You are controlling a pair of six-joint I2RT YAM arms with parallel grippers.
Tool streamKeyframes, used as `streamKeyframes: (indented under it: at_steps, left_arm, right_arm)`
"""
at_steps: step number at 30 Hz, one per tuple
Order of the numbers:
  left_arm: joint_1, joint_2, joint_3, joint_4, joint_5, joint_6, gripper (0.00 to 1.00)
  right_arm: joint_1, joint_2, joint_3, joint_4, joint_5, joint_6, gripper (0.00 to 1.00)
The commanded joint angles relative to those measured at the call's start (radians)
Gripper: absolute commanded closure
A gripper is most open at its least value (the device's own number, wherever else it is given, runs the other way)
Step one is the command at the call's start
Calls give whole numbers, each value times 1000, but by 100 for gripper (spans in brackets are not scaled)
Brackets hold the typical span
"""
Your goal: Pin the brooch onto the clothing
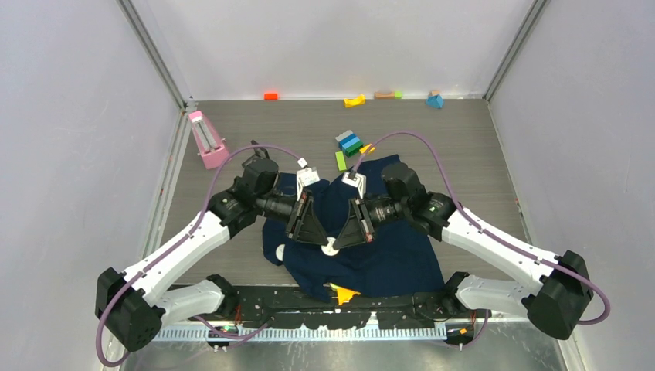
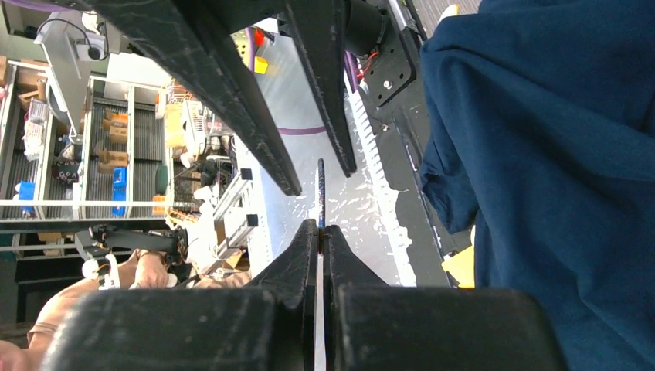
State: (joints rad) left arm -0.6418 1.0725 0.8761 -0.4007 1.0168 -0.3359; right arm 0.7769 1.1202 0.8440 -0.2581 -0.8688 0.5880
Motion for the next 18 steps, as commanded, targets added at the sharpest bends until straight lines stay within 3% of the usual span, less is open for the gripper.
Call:
streamKeyframes:
  at_steps: [1, 6, 8, 10, 11, 14, 16, 18]
  left_arm:
    - [-5, 8, -5, 61, 57, -23, 70]
    - [-15, 24, -24, 57, 73, -26, 70]
    - [-21, 29, -28, 57, 86, -26, 78]
    - [-25, 31, -28, 58, 94, -25, 96]
    - [-26, 30, -29, 57, 94, -25, 100]
    - [-26, 13, -33, 60, 72, -25, 100]
    - [-26, -10, -41, 80, 39, -35, 100]
    - [-25, -45, -64, 140, -6, -76, 100]
  right_arm:
    - [11, 1, 61, 23, -59, -32, 99]
    - [14, 2, 75, -8, -59, -58, 99]
    - [13, 4, 78, -13, -58, -63, 99]
    - [14, 5, 79, -25, -50, -72, 99]
    - [13, 5, 82, -31, -44, -76, 99]
    - [13, -2, 94, -71, 4, -100, 99]
    - [14, -20, 95, -84, 44, -109, 91]
    - [12, -51, 88, -88, 87, -110, 75]
